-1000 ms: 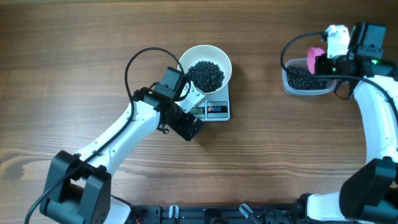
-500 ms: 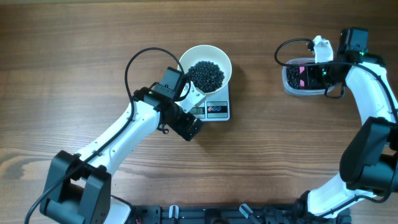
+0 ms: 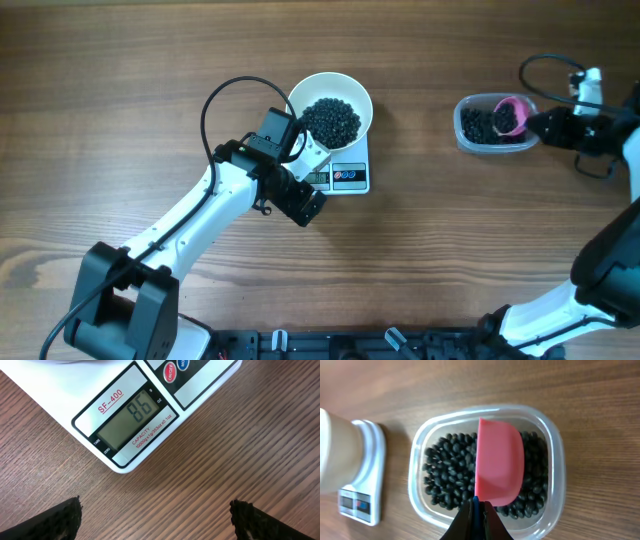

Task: Scoop item into bowl and weigh 150g on scale
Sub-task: 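Return the pink scoop with the right gripper to the bean tub, then scoop black beans from the tub with the right gripper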

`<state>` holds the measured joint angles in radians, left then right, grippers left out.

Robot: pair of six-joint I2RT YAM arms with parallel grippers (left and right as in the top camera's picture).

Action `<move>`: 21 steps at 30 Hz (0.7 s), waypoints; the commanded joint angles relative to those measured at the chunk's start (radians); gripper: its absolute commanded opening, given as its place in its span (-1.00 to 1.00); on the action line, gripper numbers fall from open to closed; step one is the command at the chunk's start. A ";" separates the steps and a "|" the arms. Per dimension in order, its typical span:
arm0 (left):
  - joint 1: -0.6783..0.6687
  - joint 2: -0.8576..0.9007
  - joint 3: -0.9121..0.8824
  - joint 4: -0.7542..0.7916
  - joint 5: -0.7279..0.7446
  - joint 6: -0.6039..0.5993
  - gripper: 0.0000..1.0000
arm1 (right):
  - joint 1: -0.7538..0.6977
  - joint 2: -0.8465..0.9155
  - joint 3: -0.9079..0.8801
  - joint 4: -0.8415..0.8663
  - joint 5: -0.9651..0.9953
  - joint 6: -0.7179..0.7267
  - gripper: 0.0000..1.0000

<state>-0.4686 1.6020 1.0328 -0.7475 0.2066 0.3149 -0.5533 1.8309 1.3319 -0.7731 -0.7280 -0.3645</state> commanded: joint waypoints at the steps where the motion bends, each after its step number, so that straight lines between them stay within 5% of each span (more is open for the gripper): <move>1: -0.001 -0.011 -0.006 0.000 0.009 -0.006 1.00 | -0.043 0.016 -0.008 -0.008 -0.150 -0.030 -0.91; 11: -0.001 -0.011 -0.006 0.000 0.009 -0.006 1.00 | -0.058 0.016 -0.008 -0.028 -0.464 -0.024 -0.91; 15: -0.001 -0.011 -0.006 0.000 0.009 -0.006 1.00 | -0.049 0.016 -0.008 -0.025 -0.478 0.127 -0.91; 21: -0.001 -0.011 -0.006 0.000 0.009 -0.006 1.00 | 0.076 0.016 -0.008 -0.024 -0.478 0.137 -0.91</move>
<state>-0.4686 1.6020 1.0328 -0.7475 0.2066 0.3149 -0.5415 1.8309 1.3319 -0.8001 -1.1526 -0.2379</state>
